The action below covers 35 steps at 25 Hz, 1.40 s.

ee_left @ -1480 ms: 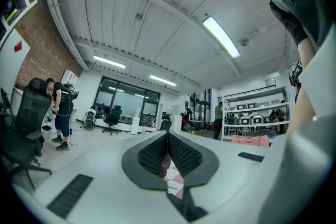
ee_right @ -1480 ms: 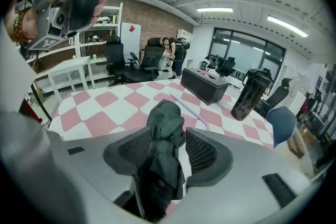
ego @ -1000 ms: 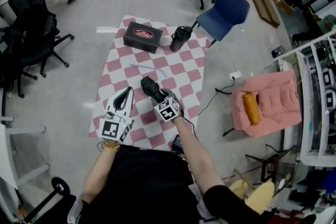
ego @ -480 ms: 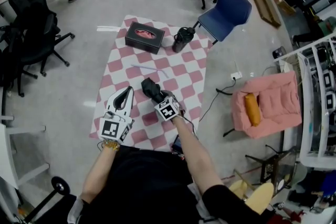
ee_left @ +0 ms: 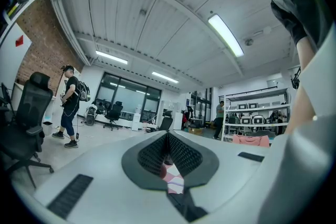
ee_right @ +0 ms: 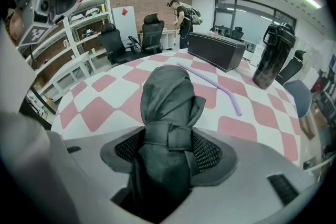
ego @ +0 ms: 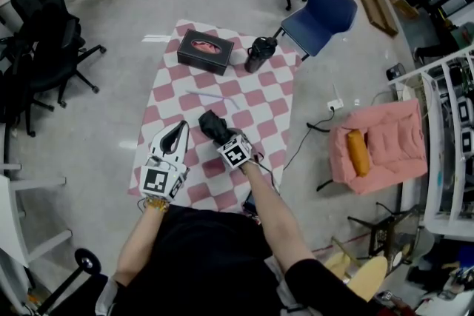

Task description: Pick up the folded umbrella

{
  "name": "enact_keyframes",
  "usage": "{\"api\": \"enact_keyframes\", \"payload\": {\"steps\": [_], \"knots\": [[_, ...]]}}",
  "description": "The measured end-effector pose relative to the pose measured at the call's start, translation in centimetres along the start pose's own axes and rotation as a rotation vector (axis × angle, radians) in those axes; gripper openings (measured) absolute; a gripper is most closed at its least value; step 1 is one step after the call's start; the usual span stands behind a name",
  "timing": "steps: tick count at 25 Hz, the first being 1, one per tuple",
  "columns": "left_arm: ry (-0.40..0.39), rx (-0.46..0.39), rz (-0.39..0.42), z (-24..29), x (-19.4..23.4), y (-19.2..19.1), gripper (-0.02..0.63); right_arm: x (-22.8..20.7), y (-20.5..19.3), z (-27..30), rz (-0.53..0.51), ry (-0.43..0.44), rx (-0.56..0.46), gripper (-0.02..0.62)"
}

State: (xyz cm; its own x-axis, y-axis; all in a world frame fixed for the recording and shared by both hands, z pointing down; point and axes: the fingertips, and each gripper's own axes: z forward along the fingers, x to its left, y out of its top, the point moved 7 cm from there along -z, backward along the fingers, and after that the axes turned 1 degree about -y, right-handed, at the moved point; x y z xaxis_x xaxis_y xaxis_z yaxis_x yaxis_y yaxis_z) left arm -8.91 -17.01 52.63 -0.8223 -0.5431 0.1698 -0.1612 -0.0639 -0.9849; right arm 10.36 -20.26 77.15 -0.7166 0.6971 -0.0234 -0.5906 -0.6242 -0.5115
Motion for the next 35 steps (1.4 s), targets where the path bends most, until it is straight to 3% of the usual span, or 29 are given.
{"api": "enact_keyframes", "payload": {"steps": [8, 35], "knots": [[-0.001, 0.011, -0.012, 0.5, 0.1, -0.8, 0.014, 0.0, 0.0, 0.5, 0.025, 0.047, 0.021, 0.261], [-0.023, 0.002, -0.015, 1.1, -0.1, -0.5, 0.014, -0.3, 0.4, 0.2, 0.029, 0.074, 0.05, 0.241]]}}
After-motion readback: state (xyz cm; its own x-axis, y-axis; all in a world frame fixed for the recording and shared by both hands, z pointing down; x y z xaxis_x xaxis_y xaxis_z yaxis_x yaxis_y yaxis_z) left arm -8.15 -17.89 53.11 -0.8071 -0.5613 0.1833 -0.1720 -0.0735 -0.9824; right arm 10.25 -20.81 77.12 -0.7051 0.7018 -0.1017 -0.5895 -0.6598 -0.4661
